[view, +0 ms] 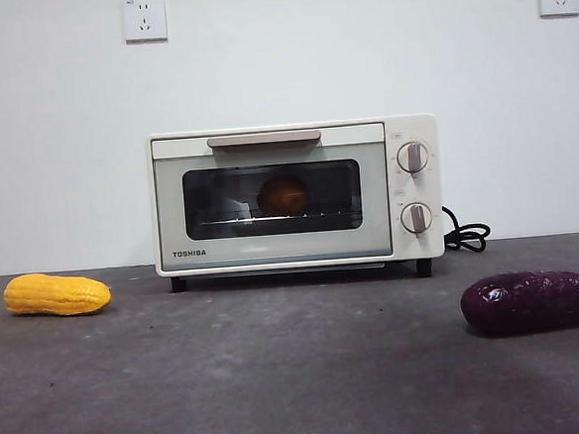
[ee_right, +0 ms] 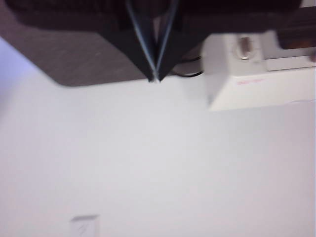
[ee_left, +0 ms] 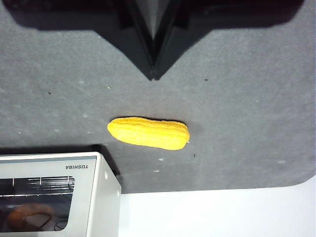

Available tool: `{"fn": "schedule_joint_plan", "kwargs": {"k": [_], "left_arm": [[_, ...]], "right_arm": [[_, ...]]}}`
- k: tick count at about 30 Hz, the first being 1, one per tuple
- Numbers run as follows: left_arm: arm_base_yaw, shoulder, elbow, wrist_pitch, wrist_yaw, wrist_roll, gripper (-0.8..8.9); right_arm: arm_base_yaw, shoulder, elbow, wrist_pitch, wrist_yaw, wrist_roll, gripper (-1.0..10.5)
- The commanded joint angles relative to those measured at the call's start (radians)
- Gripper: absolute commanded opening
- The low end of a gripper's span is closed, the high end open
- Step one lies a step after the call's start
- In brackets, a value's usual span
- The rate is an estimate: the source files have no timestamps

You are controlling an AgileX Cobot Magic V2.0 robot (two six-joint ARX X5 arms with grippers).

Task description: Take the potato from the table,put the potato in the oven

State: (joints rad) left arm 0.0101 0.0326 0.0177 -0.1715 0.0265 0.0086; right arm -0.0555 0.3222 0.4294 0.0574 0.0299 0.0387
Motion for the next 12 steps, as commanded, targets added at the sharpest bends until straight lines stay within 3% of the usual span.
{"fn": "schedule_joint_plan", "kwargs": {"k": [1, 12], "left_arm": [[0.003, 0.000, -0.010, 0.005, 0.003, 0.013, -0.04], [0.003, 0.000, -0.010, 0.005, 0.003, 0.014, -0.04]], "right_arm": [[-0.029, -0.070, -0.151, 0.062, 0.003, -0.021, 0.0], [-0.069, -0.172, -0.352, 0.046, -0.003, -0.018, 0.0]]}}
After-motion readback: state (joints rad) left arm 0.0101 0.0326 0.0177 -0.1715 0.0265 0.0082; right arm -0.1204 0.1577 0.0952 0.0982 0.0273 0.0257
